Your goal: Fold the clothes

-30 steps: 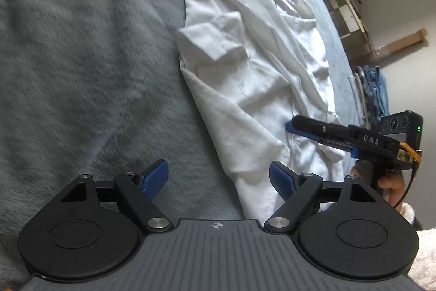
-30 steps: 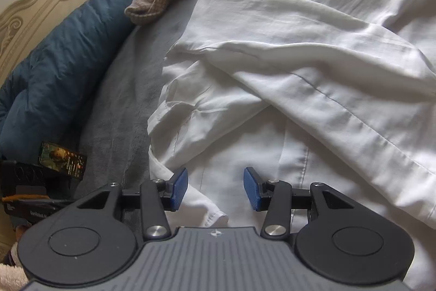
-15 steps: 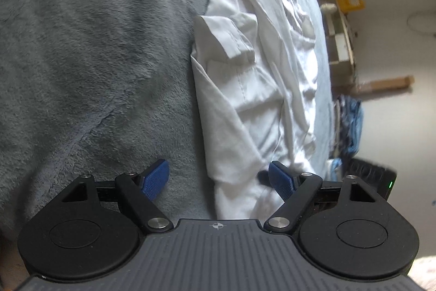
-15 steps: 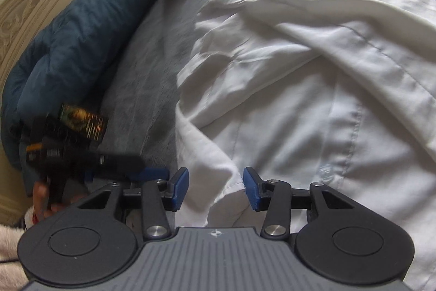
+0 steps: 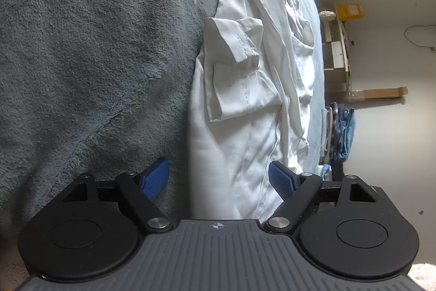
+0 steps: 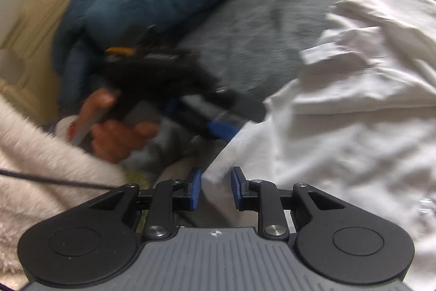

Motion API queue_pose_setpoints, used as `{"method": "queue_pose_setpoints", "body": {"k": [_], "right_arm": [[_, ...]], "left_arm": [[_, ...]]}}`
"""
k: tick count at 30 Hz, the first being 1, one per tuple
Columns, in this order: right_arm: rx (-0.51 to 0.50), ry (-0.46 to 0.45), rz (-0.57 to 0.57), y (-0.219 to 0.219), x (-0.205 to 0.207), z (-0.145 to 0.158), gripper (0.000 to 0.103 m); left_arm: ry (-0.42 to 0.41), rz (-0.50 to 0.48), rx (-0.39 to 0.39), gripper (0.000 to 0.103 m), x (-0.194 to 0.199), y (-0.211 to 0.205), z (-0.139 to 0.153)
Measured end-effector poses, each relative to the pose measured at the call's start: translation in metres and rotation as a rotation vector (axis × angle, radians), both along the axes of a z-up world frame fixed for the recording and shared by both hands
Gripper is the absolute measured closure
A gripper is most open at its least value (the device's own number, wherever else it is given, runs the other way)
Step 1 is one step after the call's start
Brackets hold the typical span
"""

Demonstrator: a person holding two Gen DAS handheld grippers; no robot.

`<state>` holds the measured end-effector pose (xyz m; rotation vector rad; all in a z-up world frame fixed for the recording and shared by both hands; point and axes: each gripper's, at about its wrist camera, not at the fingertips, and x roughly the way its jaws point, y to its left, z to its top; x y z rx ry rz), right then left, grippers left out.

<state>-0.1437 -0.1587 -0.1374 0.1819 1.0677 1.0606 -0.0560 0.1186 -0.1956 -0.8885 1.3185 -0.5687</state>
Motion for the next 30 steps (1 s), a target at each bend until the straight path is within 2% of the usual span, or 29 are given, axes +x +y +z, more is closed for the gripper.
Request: {"method": "queue_pose_setpoints", "body": {"k": [4, 6, 7, 10, 12, 16, 17, 21, 23, 27, 30], "right_arm": [[0.031, 0.017, 0.016, -0.001, -0.004, 0.003, 0.073], [0.042, 0.001, -0.028, -0.013, -0.002, 0.010, 0.073], [0.052, -0.011, -0.078, -0.025, 0.000, 0.016, 0.073], [0.081, -0.047, -0.268, -0.074, 0.006, 0.035, 0.071], [0.083, -0.065, -0.420, -0.121, 0.006, 0.048, 0.057], [0.024, -0.061, -0.737, -0.220, -0.006, 0.066, 0.048], [-0.006, -0.044, -0.820, -0.244, -0.011, 0.066, 0.041], [-0.092, 0.100, -1.050, -0.321, -0.032, 0.043, 0.038], [-0.084, 0.206, -1.123, -0.345, -0.043, 0.020, 0.038], [-0.058, 0.288, -1.144, -0.358, -0.056, -0.013, 0.039], [-0.047, 0.332, -1.108, -0.356, -0.061, -0.031, 0.041]], "left_arm": [[-0.005, -0.014, 0.014, 0.022, 0.000, 0.001, 0.000], [-0.009, -0.025, 0.029, 0.025, -0.001, 0.002, 0.001], [-0.011, -0.031, 0.037, 0.027, -0.001, 0.003, 0.002], [-0.036, -0.064, 0.091, 0.040, -0.002, 0.001, 0.006], [-0.053, -0.092, 0.117, 0.045, -0.002, 0.001, 0.008], [-0.070, -0.133, 0.140, 0.046, 0.000, 0.000, 0.009], [-0.075, -0.142, 0.148, 0.047, 0.000, -0.001, 0.009], [-0.088, -0.153, 0.177, 0.049, -0.002, -0.005, 0.011], [-0.094, -0.157, 0.190, 0.049, -0.003, -0.006, 0.011], [-0.096, -0.198, 0.209, 0.049, -0.005, -0.010, 0.014], [-0.104, -0.241, 0.228, 0.049, -0.010, -0.012, 0.017]]}}
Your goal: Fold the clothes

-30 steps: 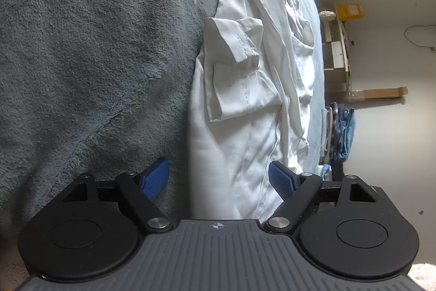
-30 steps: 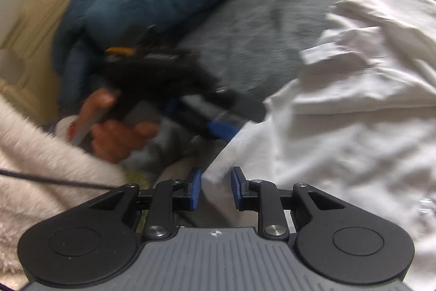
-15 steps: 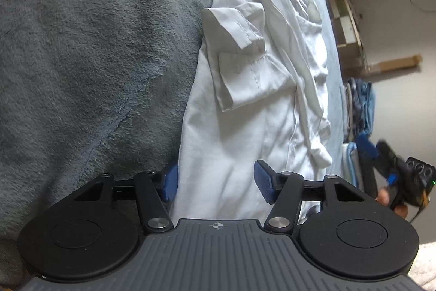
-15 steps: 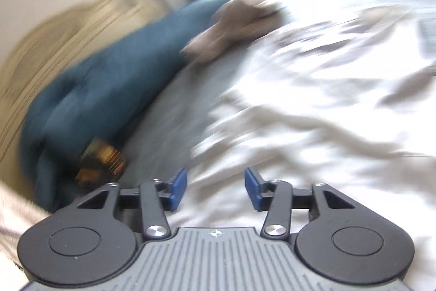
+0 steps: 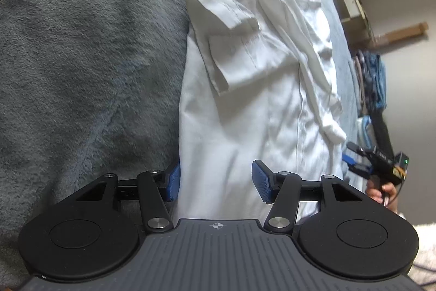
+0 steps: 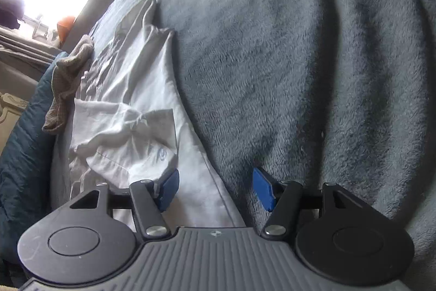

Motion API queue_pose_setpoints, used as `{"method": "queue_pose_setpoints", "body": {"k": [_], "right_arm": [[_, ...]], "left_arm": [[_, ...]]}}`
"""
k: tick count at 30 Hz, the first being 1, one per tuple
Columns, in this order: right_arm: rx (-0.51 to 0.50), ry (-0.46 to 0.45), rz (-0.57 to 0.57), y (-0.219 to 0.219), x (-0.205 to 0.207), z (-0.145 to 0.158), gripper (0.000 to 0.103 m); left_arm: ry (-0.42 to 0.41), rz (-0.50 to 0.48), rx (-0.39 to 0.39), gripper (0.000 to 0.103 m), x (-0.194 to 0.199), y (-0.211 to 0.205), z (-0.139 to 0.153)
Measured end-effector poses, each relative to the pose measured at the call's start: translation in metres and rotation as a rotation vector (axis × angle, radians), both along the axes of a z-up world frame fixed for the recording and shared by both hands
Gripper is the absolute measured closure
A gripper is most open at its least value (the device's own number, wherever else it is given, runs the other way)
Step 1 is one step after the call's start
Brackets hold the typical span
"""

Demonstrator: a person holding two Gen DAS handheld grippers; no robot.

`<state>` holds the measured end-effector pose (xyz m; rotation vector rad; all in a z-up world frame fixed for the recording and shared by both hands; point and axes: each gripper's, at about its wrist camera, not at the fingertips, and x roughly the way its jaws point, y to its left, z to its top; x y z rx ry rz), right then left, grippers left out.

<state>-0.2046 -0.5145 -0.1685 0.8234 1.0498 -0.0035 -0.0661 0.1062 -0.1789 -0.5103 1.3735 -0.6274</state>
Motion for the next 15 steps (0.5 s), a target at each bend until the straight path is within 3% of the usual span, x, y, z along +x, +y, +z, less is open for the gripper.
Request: {"method": "queue_pose_setpoints", "body": {"k": [7, 12, 15], "right_arm": [[0.096, 0.013, 0.048, 0.004, -0.012, -0.010, 0.048], [0.136, 0.022, 0.066, 0.008, -0.022, -0.016, 0.068], [0.163, 0.023, 0.076, 0.016, -0.025, -0.020, 0.072]], "left_arm": [[-0.020, -0.040, 0.012, 0.049, -0.013, -0.003, -0.001], [-0.031, -0.053, 0.015, 0.050, -0.017, -0.005, -0.002], [-0.044, -0.073, 0.026, 0.050, -0.019, -0.008, 0.000]]}}
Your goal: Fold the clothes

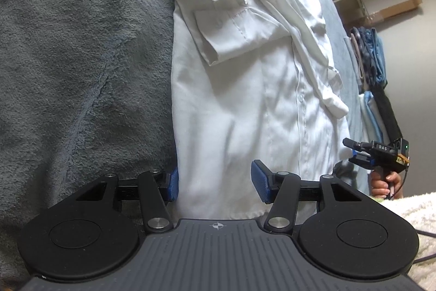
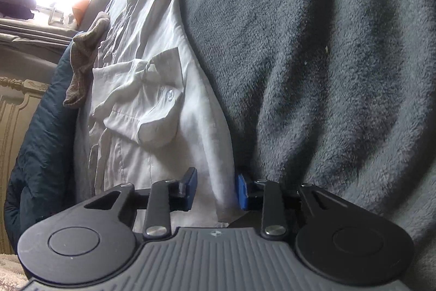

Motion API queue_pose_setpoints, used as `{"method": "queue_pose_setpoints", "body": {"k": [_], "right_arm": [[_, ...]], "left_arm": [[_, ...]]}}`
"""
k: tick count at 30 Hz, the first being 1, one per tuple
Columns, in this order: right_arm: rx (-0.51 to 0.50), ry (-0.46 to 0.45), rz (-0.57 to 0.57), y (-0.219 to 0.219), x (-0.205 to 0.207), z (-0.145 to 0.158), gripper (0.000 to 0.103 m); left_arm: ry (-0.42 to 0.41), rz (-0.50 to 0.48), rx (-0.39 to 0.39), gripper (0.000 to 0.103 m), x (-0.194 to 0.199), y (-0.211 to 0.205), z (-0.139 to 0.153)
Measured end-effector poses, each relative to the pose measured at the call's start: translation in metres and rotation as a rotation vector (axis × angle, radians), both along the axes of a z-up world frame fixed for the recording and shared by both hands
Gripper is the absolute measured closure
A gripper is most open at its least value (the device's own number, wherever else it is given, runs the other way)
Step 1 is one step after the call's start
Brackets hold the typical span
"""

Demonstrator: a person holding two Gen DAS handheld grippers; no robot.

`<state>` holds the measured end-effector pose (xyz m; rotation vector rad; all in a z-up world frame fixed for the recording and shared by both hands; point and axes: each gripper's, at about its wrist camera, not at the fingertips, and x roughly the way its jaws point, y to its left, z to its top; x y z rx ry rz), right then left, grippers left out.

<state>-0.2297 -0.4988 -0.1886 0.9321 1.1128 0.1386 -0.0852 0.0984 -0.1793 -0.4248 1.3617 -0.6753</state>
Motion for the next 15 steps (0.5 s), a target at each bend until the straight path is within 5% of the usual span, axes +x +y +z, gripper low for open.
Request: {"method": "queue_pose_setpoints", "body": {"k": [2, 5, 8, 15], "right_arm": [[0.013, 0.001, -0.001, 0.005, -0.001, -0.003, 0.073], [0.009, -0.014, 0.011, 0.014, 0.000, -0.003, 0.094], [-0.001, -0.064, 0.020, 0.021, 0.000, 0.006, 0.101], [0.040, -0.214, -0.036, 0.015, 0.007, 0.043, 0.101]], "left_arm": [[-0.013, -0.012, 0.013, 0.052, -0.001, -0.002, 0.001], [-0.039, -0.027, 0.049, 0.077, -0.003, -0.004, 0.002], [-0.019, -0.013, 0.003, 0.093, -0.003, 0.002, 0.000], [0.001, 0.082, -0.144, 0.100, 0.006, 0.024, 0.008]]}}
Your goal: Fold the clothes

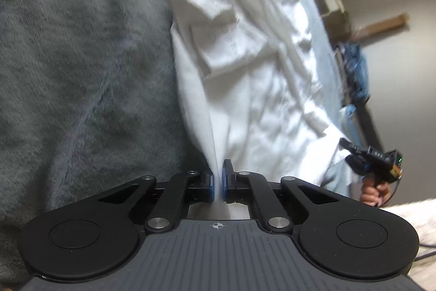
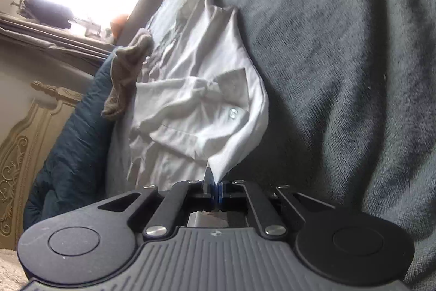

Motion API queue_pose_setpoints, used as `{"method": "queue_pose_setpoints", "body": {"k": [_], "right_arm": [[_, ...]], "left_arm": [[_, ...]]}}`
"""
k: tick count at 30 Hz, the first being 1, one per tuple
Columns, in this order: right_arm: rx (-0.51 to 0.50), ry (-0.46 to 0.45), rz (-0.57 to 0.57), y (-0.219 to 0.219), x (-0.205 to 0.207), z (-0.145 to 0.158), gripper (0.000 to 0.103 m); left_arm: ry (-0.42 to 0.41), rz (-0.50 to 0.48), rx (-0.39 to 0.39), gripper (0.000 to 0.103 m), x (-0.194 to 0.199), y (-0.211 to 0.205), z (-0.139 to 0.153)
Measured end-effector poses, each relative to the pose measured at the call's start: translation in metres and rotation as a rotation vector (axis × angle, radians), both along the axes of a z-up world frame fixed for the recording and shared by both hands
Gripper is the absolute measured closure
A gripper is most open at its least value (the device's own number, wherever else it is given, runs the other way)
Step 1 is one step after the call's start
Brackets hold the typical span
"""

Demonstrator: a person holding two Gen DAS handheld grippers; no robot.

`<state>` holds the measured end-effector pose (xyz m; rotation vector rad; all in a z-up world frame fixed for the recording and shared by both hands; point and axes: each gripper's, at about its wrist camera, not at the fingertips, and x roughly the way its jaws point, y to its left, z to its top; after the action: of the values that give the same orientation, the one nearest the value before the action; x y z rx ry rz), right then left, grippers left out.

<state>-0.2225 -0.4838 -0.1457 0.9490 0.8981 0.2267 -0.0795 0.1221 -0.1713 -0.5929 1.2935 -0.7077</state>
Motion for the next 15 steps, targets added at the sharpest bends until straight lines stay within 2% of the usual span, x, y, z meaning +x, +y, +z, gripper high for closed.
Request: {"method": "queue_pose_setpoints", "body": {"k": [9, 15], "right_arm": [[0.031, -0.129, -0.037, -0.002, 0.049, 0.038, 0.101], [0.050, -0.160, -0.045, -0.004, 0.083, 0.045, 0.101]], "left_arm": [[-0.072, 0.119, -0.165, 0.100, 0.038, 0.010, 0.034], [-0.108, 0.155, -0.190, 0.100, 0.073, 0.002, 0.047]]}}
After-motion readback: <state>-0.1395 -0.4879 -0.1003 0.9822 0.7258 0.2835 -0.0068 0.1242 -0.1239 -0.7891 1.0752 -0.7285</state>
